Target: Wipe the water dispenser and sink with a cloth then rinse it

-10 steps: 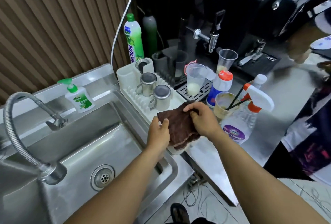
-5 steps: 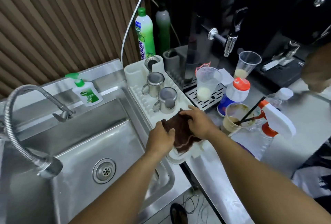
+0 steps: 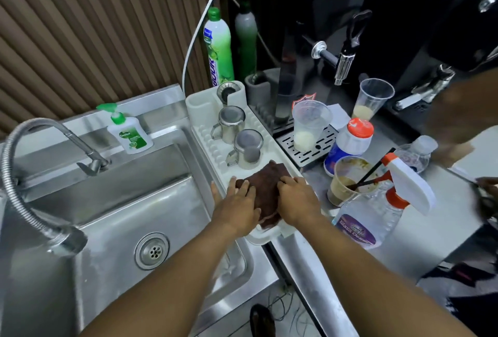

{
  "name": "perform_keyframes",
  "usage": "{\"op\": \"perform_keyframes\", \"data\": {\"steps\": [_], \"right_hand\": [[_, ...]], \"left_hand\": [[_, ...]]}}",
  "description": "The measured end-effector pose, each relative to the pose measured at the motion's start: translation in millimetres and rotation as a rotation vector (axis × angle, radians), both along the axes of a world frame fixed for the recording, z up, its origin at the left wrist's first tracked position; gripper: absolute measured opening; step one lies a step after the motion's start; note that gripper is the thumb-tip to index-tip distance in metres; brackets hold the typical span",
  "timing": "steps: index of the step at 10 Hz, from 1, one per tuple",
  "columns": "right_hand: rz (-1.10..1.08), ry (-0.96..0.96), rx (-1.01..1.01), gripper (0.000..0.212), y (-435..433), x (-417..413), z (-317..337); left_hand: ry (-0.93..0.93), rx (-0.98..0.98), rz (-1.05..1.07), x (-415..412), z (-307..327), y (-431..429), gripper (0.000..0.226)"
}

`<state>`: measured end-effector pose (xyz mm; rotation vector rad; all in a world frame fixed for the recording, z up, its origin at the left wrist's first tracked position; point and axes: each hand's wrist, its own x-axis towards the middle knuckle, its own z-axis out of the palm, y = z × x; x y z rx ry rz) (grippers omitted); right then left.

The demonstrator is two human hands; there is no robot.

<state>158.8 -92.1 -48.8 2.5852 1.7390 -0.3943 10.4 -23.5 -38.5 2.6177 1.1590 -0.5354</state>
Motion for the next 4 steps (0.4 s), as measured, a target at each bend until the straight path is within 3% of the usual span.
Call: {"op": "perform_keyframes", "data": {"steps": [2,4], "right_hand": [[-0.067,0.026,0.013,0.032,-2.3,-9.4,12.9],[-0.056,0.106,0.28,0.022,-4.5,-52.6,54.5]], "left_hand": [[-0.178,-0.017,0.04,-23.6,24.2,5.7,0.061],[-0.485,0.034,0.091,-64.9,67.2,6.3,0.061]]}}
